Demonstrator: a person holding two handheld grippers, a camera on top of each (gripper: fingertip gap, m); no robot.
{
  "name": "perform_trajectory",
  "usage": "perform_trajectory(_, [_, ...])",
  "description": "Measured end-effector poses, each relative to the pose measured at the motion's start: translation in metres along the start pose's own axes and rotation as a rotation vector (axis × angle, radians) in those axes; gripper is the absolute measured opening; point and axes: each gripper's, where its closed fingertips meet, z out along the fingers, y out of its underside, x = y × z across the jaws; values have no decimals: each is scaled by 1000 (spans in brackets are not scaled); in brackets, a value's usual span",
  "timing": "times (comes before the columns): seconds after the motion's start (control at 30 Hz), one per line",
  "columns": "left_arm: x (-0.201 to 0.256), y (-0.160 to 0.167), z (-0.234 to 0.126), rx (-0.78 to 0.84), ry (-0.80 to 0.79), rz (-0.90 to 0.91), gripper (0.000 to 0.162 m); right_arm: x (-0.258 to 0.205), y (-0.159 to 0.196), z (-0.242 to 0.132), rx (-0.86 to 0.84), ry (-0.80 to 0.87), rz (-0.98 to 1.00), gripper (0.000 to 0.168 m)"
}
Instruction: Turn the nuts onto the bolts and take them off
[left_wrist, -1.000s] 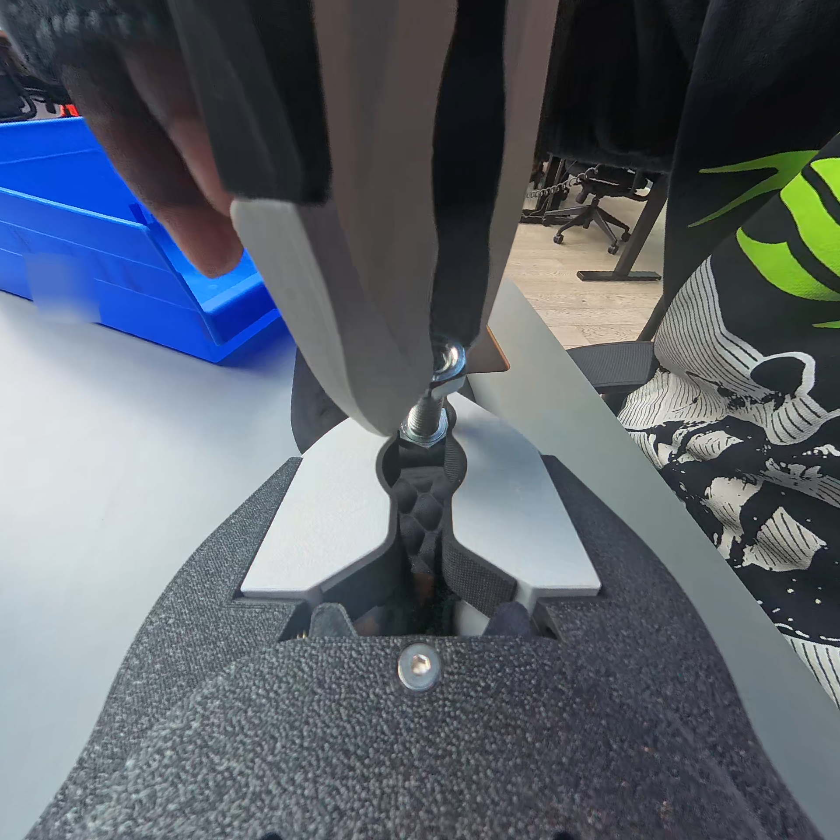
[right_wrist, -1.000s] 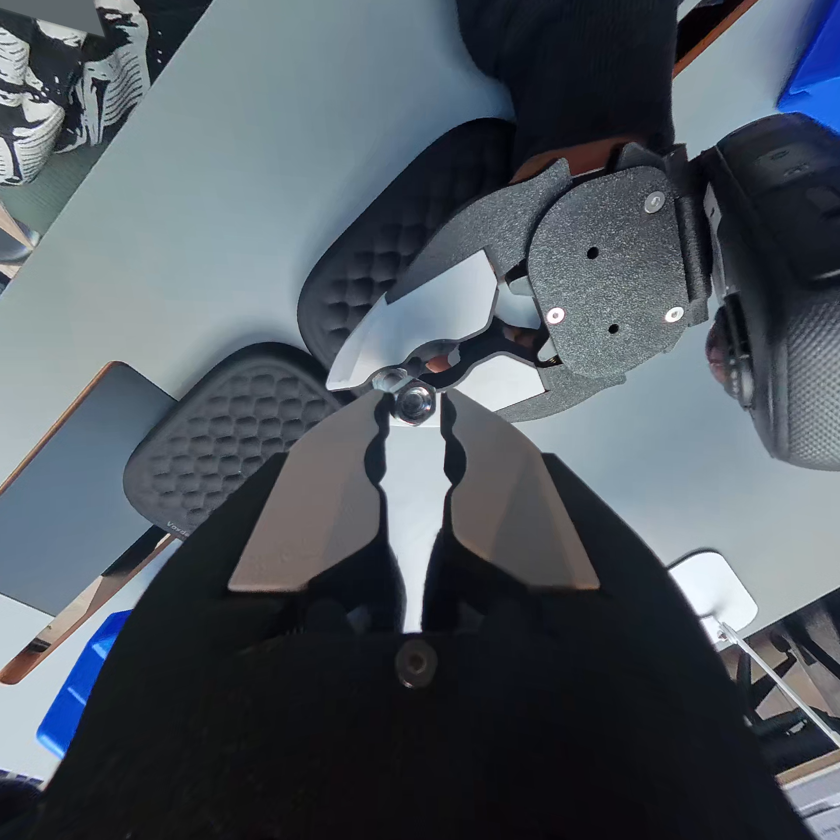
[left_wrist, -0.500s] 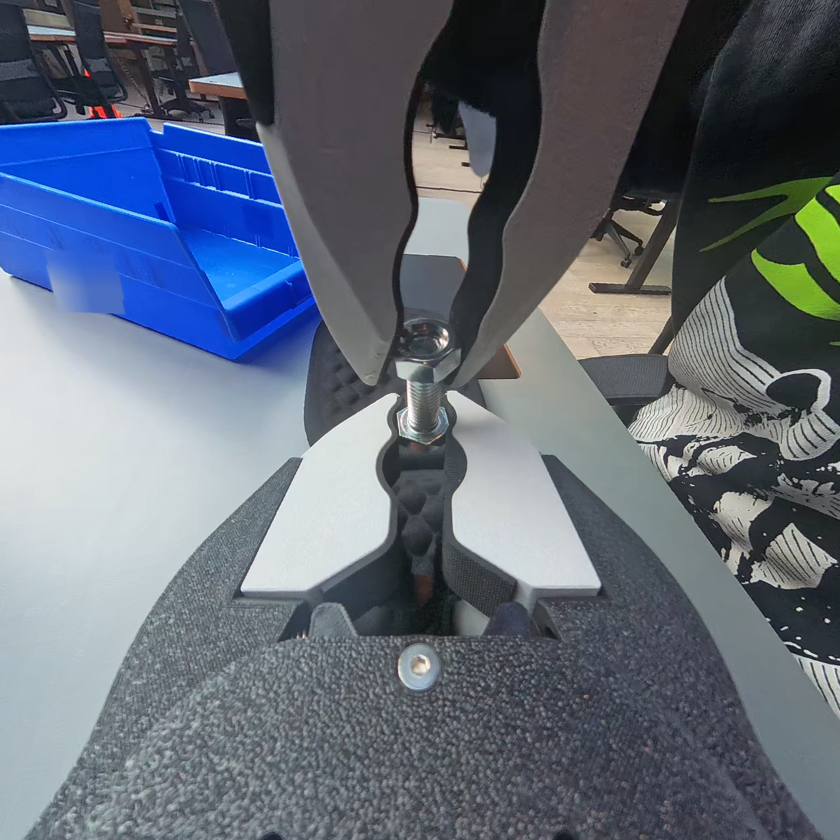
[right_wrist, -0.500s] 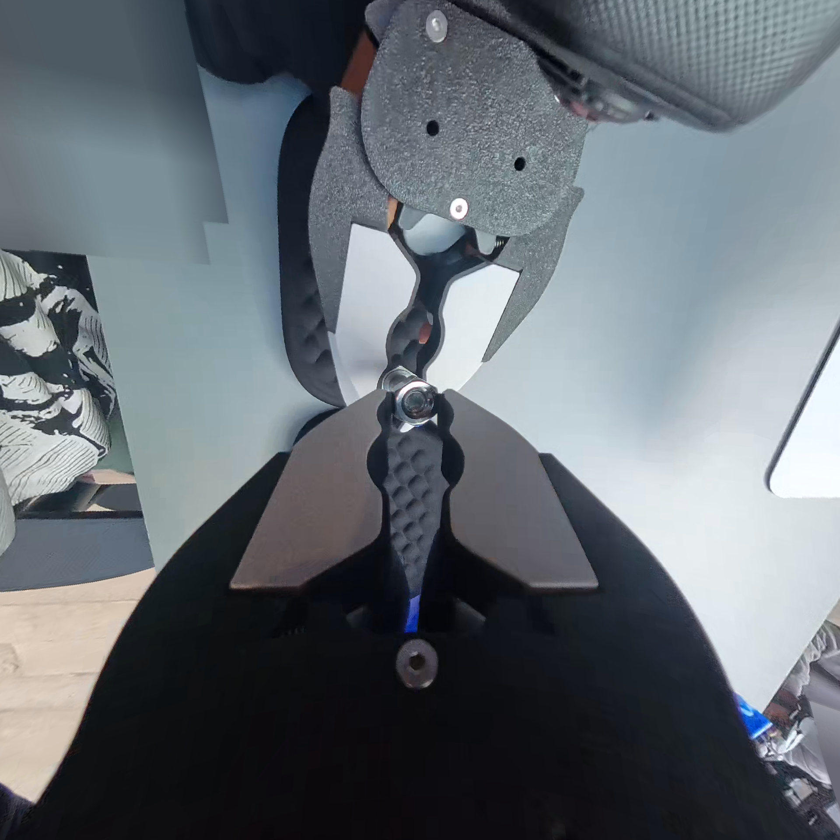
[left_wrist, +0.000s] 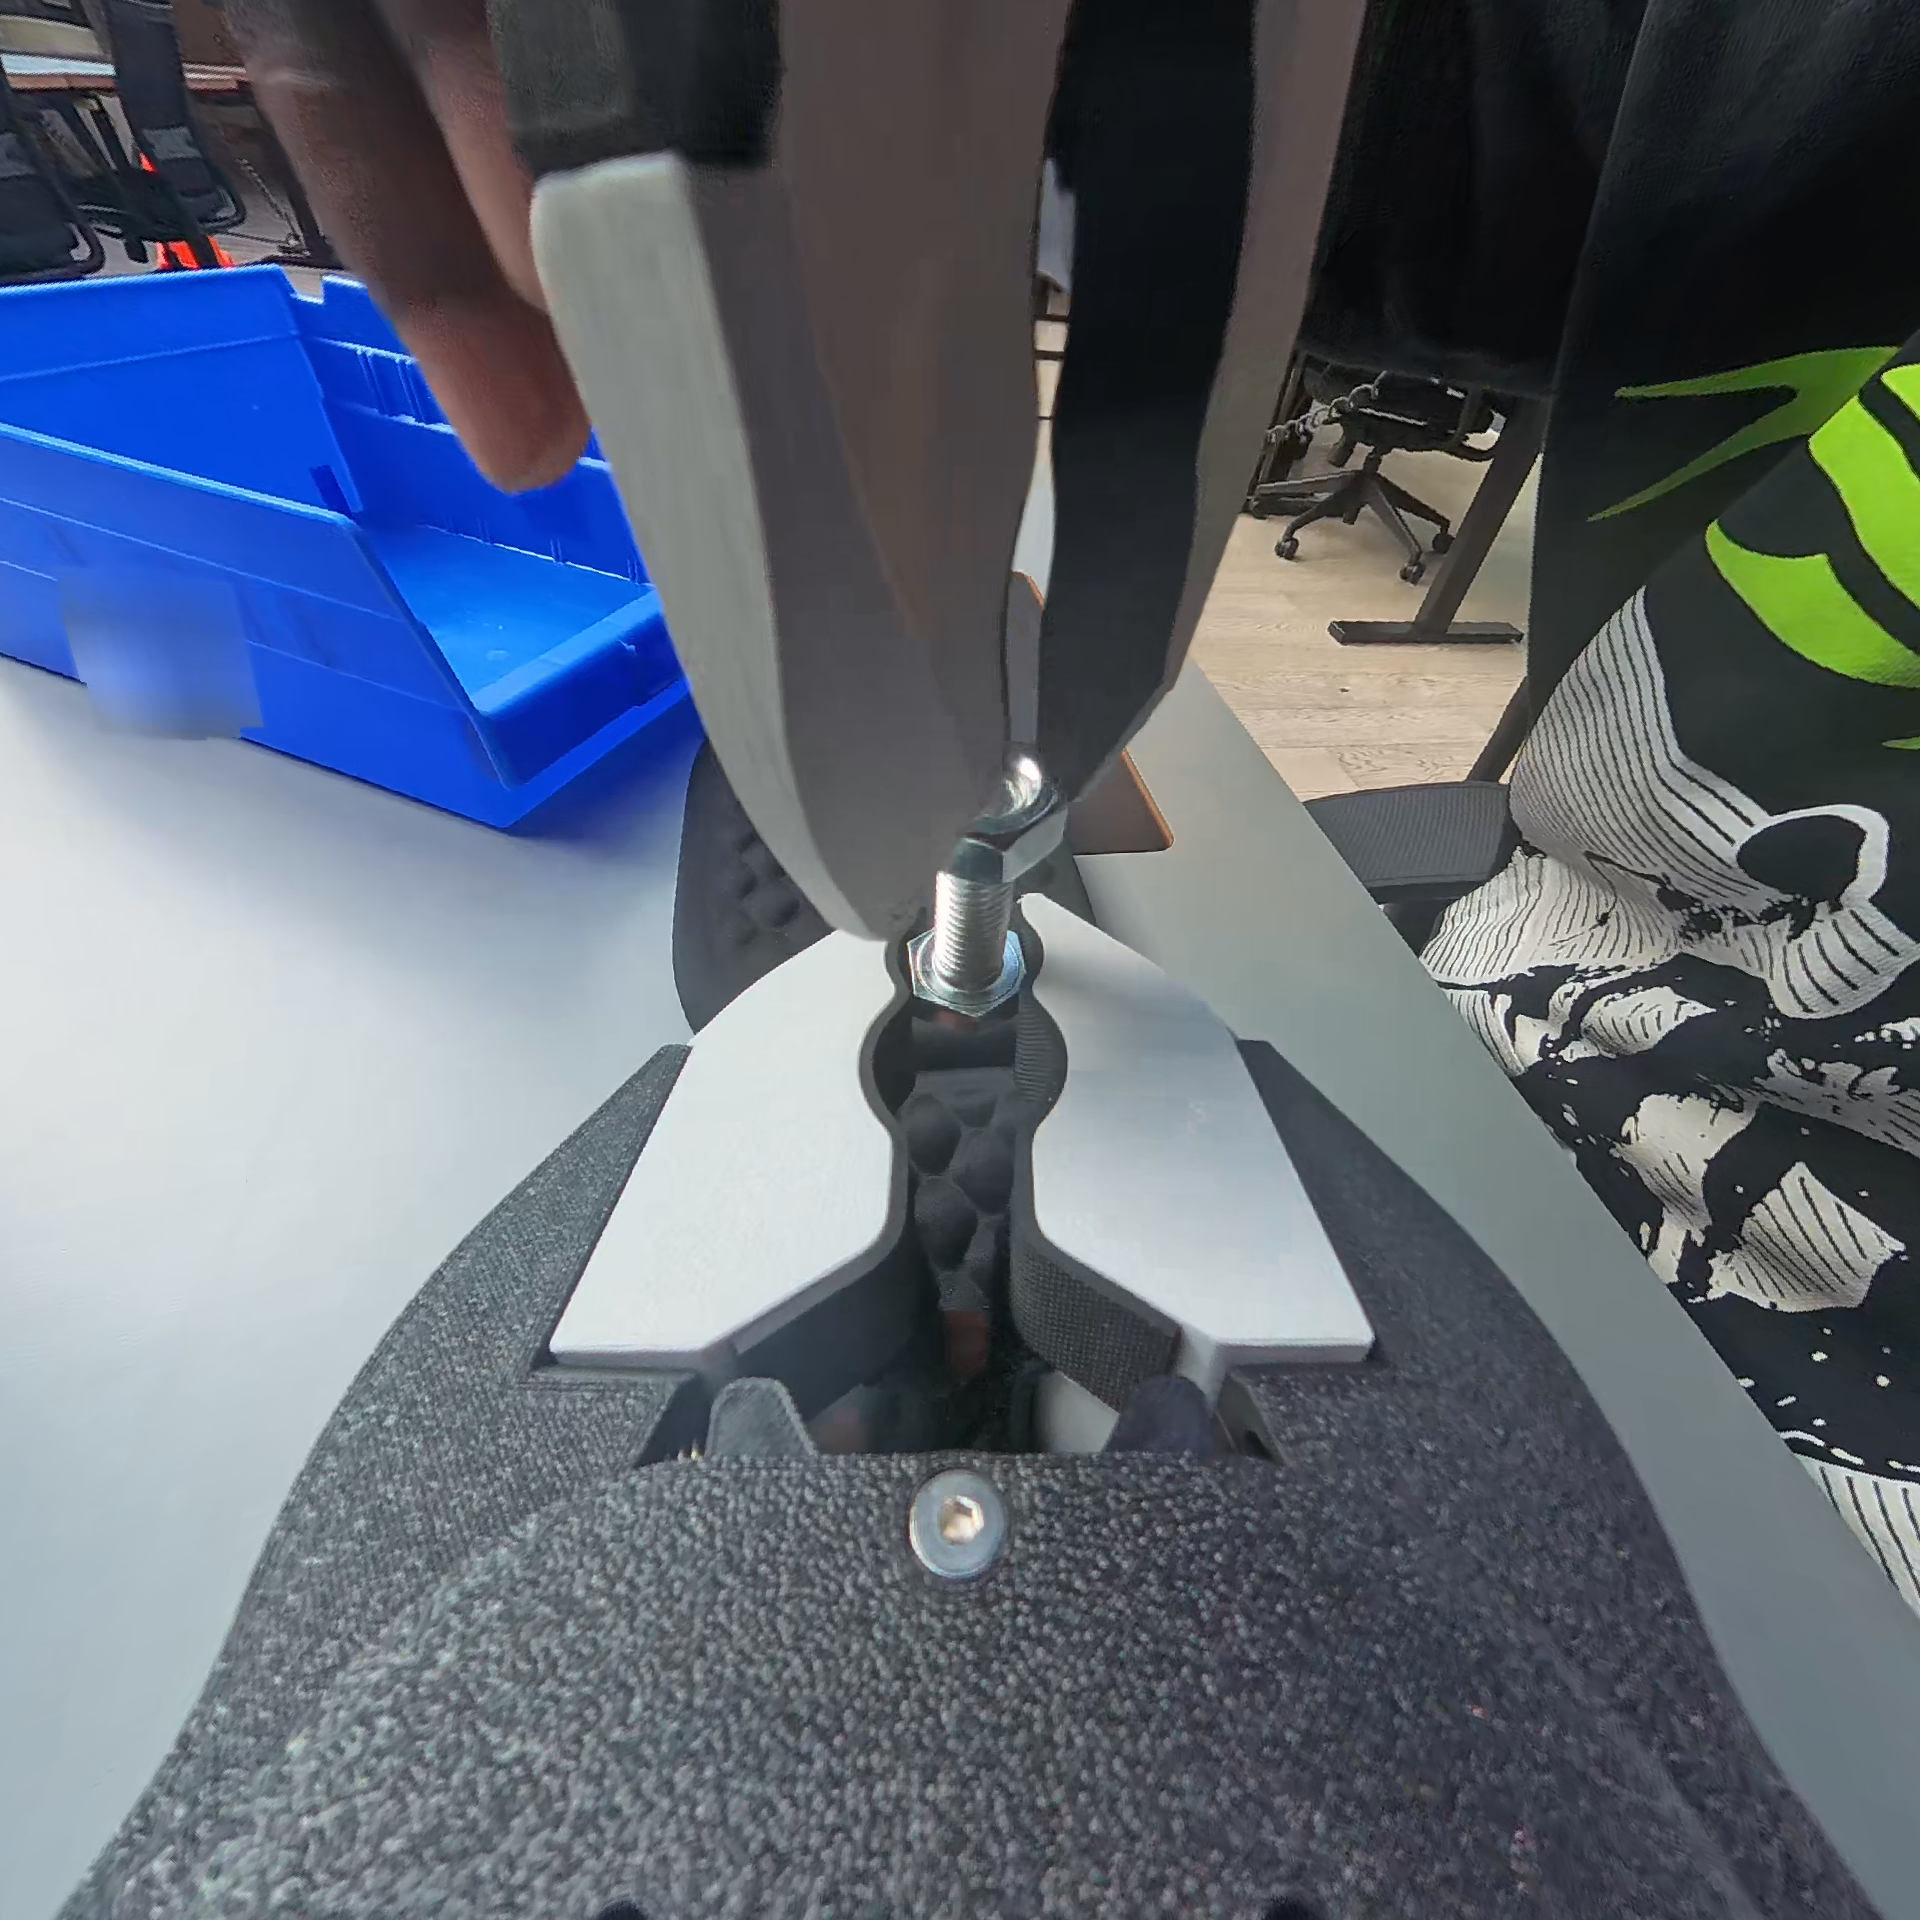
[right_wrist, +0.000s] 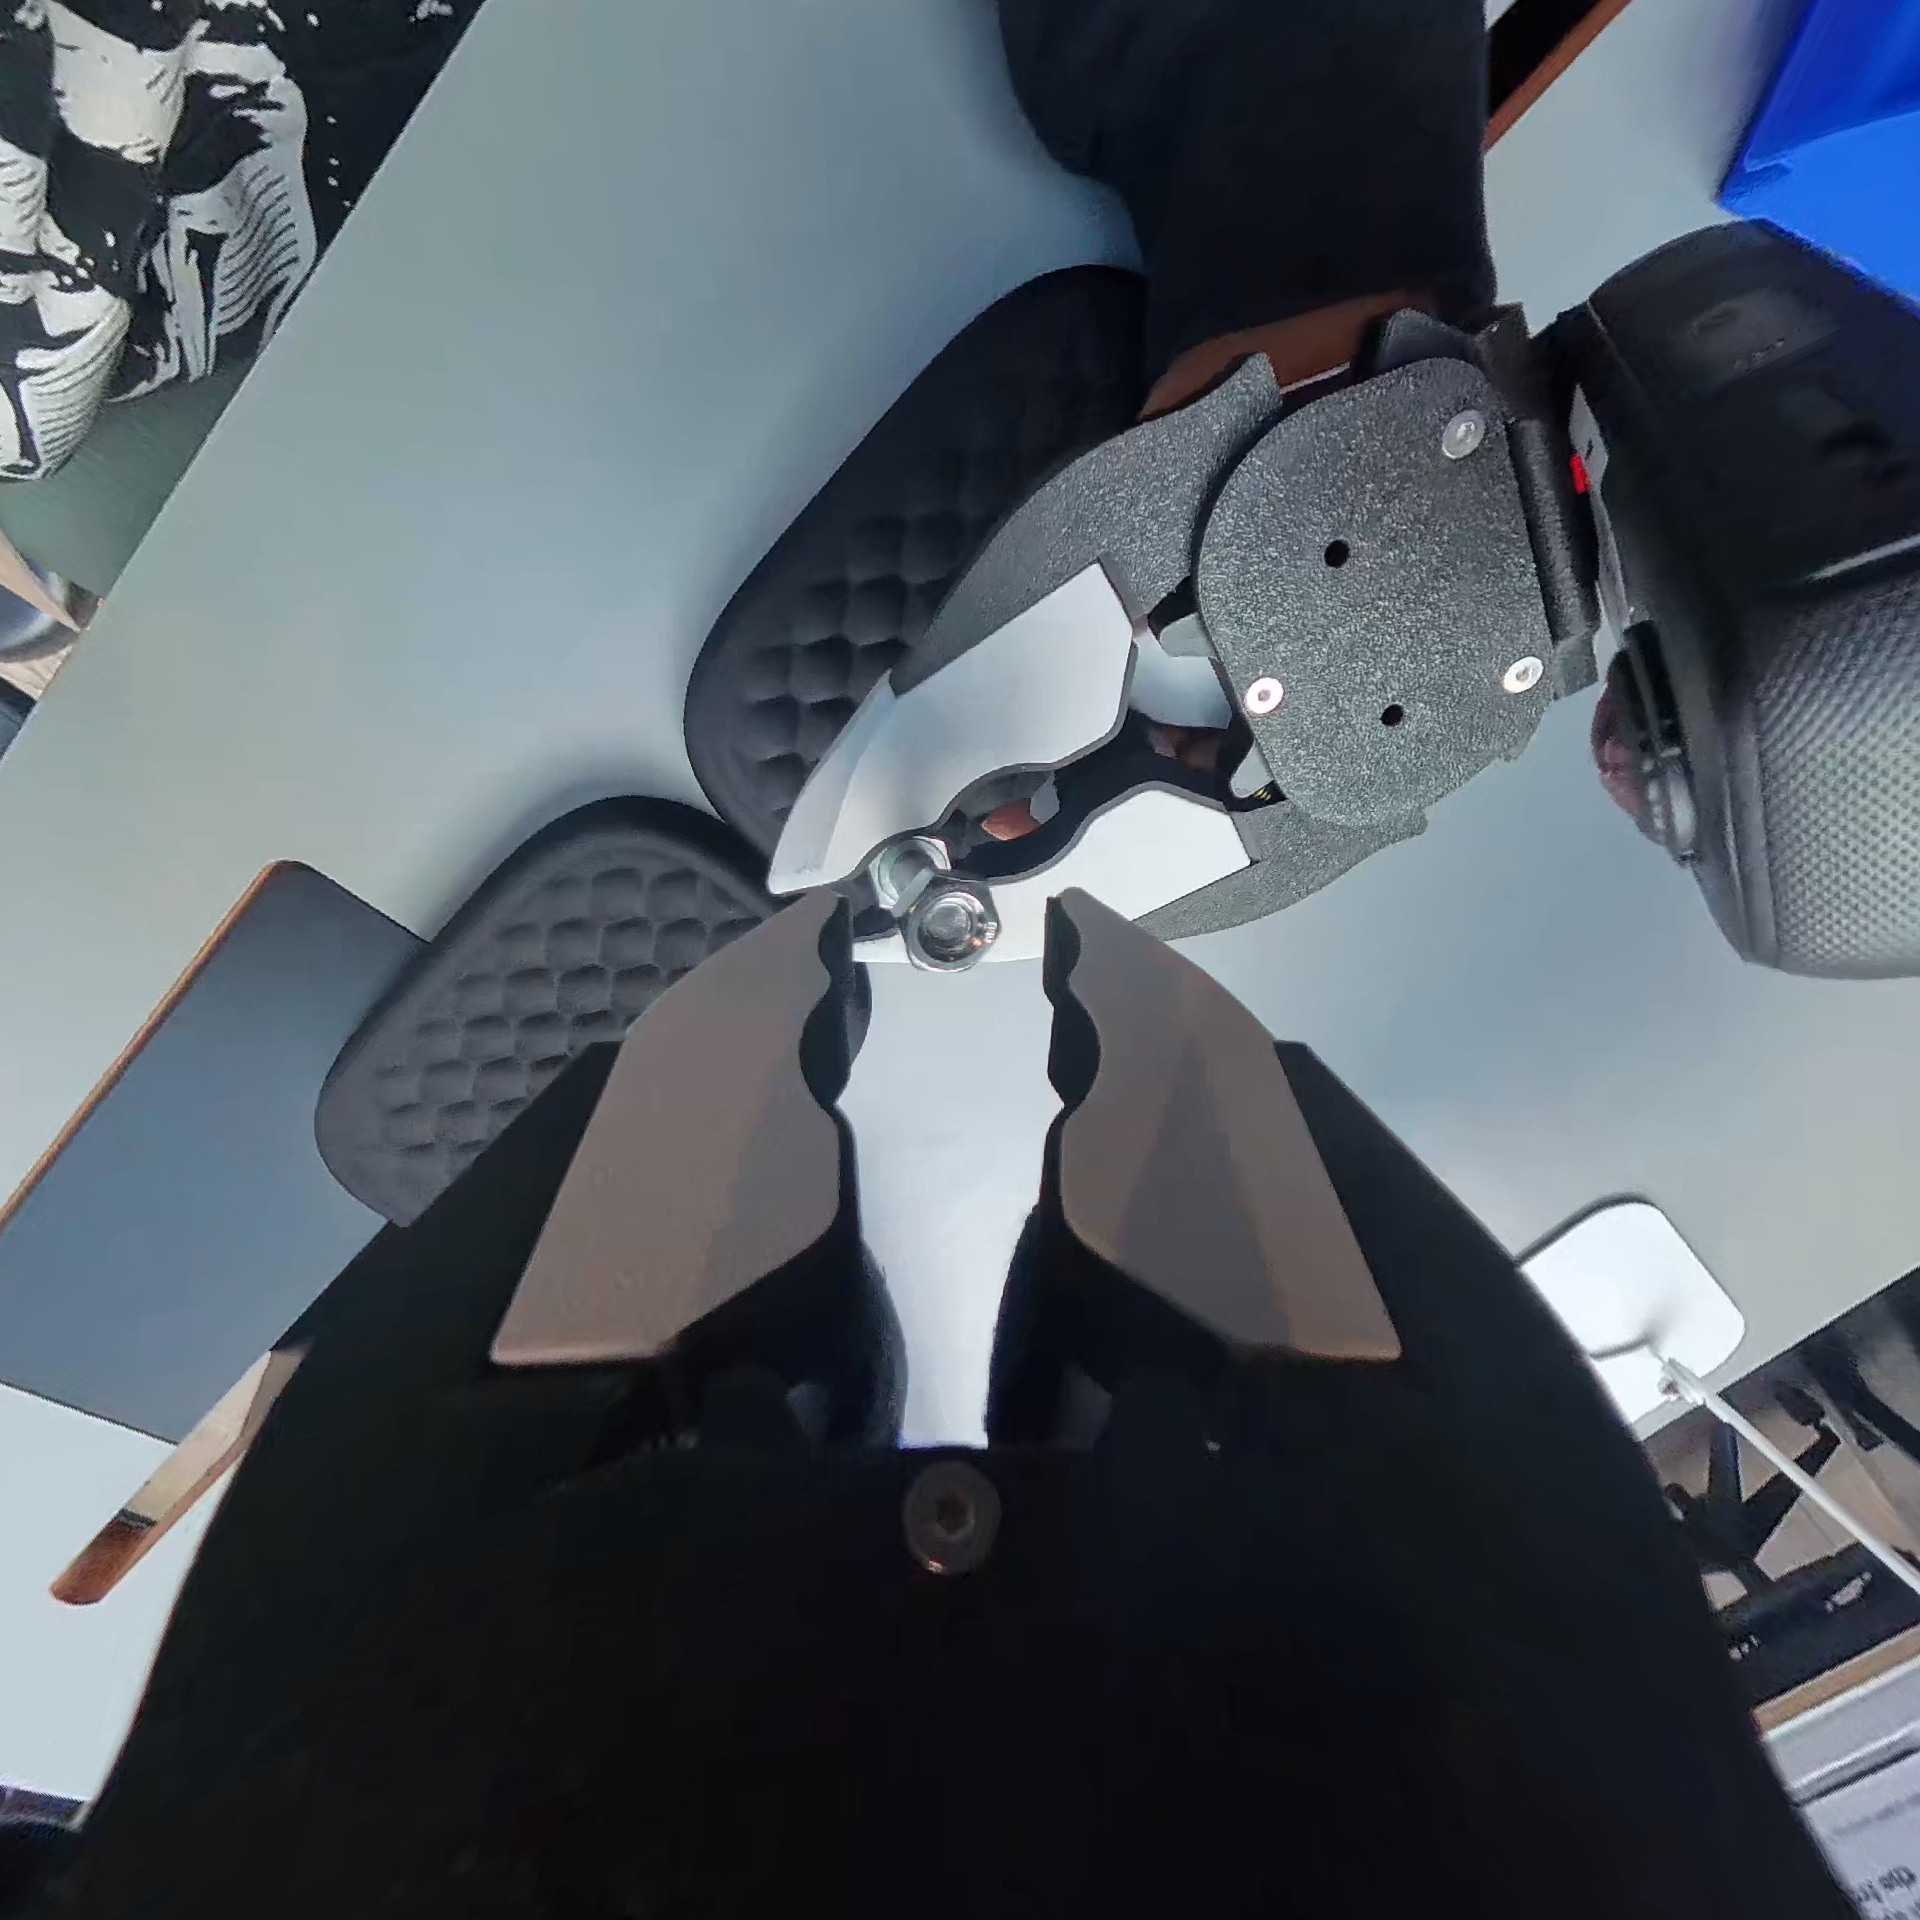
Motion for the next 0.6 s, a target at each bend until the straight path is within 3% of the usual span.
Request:
perform_trajectory(0.1, [1, 1, 1, -8, 5, 5, 15, -1, 1, 2, 27, -44, -44, 20])
perform_trajectory(0.2, [-1, 0, 0, 1, -4, -2, 15, 1, 2, 1, 38, -31, 6, 19])
perform_trajectory(0.47, [-20, -6, -4, 46, -128, -46, 14, 13, 16, -3, 84, 224, 627, 18])
perform_trajectory(0.6, [-26, -7, -4, 57, -169, -62, 14, 16, 19, -5, 155, 354, 736, 18])
